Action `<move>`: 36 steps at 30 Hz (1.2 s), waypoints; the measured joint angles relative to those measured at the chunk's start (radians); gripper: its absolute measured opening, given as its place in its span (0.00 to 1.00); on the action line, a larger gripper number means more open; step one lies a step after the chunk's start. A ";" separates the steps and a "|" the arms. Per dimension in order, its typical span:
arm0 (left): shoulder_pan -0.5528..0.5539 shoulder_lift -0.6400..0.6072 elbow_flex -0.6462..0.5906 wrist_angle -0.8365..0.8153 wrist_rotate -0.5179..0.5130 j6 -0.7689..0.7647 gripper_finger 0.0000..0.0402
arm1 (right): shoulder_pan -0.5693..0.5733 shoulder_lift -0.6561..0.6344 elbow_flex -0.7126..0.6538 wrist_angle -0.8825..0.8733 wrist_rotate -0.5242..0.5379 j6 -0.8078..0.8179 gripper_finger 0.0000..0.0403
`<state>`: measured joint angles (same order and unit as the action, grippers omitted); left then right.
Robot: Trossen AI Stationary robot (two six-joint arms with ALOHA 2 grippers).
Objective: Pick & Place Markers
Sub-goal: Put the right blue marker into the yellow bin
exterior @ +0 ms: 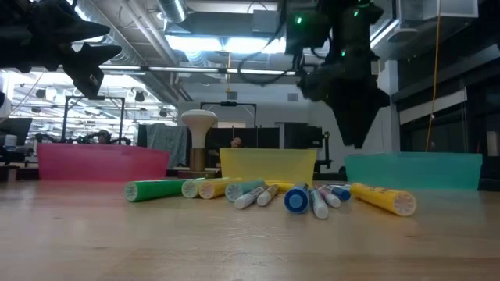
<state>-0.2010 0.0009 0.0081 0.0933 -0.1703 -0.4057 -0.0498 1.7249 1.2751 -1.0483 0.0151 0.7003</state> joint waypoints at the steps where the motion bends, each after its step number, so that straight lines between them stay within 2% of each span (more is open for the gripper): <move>1: 0.000 0.000 0.000 0.000 0.000 0.000 0.36 | 0.000 0.010 0.000 0.000 0.001 0.000 0.40; 9: 0.000 0.000 0.000 0.000 0.000 0.000 0.36 | 0.001 0.053 -0.012 0.030 0.045 0.061 0.40; 18: 0.000 0.000 0.000 0.000 0.000 0.000 0.36 | 0.030 0.054 -0.089 0.143 0.095 0.132 0.40; 36: 0.000 0.000 0.000 0.000 0.000 0.000 0.36 | 0.053 0.054 -0.140 0.237 0.104 0.238 0.40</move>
<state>-0.2011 0.0007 0.0082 0.0937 -0.1703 -0.4057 0.0031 1.7786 1.1355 -0.8110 0.1195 0.9386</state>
